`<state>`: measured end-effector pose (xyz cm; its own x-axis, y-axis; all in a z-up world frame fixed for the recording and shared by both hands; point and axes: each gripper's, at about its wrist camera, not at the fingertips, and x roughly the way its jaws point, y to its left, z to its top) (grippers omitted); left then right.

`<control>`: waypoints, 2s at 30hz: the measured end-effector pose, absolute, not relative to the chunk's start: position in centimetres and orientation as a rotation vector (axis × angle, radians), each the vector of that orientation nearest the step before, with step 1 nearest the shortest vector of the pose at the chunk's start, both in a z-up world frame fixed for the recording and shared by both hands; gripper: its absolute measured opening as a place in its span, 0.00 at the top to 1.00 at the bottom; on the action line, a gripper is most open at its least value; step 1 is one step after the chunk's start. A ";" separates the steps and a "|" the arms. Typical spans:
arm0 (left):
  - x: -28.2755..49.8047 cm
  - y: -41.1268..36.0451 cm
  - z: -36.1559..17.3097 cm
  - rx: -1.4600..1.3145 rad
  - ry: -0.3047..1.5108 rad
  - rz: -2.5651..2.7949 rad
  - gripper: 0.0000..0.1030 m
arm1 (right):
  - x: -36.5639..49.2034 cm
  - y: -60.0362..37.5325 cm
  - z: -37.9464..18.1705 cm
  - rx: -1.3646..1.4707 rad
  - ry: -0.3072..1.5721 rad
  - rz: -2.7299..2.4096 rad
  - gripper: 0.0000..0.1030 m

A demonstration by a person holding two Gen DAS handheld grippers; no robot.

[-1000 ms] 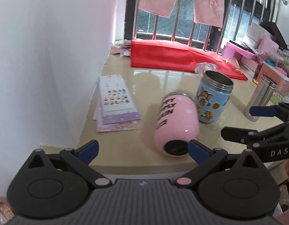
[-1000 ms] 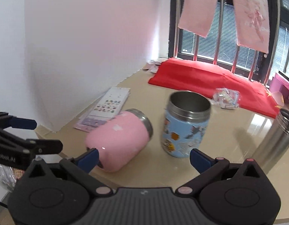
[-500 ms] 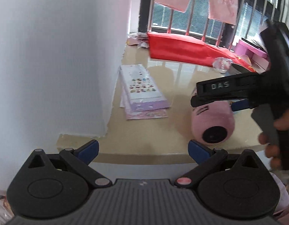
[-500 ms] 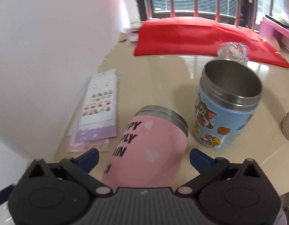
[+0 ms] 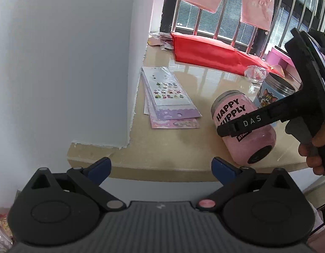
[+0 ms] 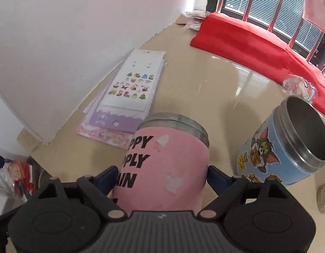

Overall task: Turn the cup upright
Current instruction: 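Close the right tool around the body of the lying pink cup, then rotate the pink cup rim-up with the right tool and set it down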

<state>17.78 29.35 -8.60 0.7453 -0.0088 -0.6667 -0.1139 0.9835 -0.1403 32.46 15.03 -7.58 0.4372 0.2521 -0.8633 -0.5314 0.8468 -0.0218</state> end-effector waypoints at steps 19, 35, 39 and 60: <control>19.9 27.4 -9.7 -0.052 0.683 -0.057 0.00 | 36.4 16.5 -7.6 -0.294 1.152 0.386 0.06; 20.3 25.8 -12.1 0.006 0.594 -0.160 0.00 | 36.1 16.5 -7.8 -0.282 1.130 0.431 0.18; 20.1 25.8 -12.3 0.000 0.594 -0.174 0.00 | 33.6 15.5 -6.6 -0.289 1.018 0.492 0.18; 19.6 25.9 -10.6 -0.051 0.536 -0.164 0.00 | 27.4 9.9 -4.9 -0.170 0.336 0.637 0.19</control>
<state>19.56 25.86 -10.65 0.8470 -0.1690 -0.5040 0.1422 0.9856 -0.0916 27.40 9.91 -4.93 0.7520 0.5534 -0.3582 -0.6080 0.7922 -0.0527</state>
